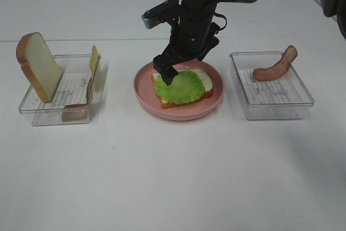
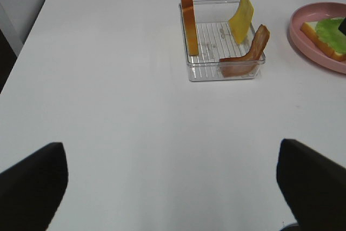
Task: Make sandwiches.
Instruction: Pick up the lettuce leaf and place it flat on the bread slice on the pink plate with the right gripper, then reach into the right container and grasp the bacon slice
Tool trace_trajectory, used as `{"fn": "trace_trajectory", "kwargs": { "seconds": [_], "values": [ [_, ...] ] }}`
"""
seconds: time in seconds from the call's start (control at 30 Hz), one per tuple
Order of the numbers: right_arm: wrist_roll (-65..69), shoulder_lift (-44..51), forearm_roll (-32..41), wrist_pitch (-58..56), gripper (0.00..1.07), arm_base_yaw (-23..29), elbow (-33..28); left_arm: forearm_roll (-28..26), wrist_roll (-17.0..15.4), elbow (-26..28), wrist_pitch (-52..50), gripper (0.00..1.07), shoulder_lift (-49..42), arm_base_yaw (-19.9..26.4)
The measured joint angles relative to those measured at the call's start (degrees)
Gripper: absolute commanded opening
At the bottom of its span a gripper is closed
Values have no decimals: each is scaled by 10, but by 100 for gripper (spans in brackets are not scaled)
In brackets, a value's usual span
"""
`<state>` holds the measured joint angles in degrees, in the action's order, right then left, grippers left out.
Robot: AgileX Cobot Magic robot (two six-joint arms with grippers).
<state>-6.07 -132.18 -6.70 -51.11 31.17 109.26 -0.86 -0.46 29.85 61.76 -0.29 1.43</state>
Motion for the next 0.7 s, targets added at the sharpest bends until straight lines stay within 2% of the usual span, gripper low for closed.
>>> {"fn": "trace_trajectory", "kwargs": {
  "seconds": [0.07, 0.13, 0.17, 0.23, 0.27, 0.33, 0.5, 0.7],
  "values": [
    [15, 2, -7, -19, 100, 0, 13, 0, 0, 0, 0, 98, 0, 0],
    [43, 5, -31, -96, 100, 0, 73, 0, 0, 0, 0, 98, 0, 0],
    [43, 5, -31, -96, 100, 0, 73, 0, 0, 0, 0, 98, 0, 0],
    [47, 7, -42, -142, 100, 0, 123, 0, 0, 0, 0, 98, 0, 0],
    [47, 7, -42, -142, 100, 0, 123, 0, 0, 0, 0, 98, 0, 0],
    [47, 9, -60, -175, 100, 0, 162, 0, 0, 0, 0, 98, 0, 0],
    [47, 10, -88, -179, 100, -1, 189, 0, 0, 0, 0, 98, 0, 0],
    [47, 13, -95, -183, 100, -43, 206, 0, 0, 0, 0, 98, 0, 0]
  ]
}}
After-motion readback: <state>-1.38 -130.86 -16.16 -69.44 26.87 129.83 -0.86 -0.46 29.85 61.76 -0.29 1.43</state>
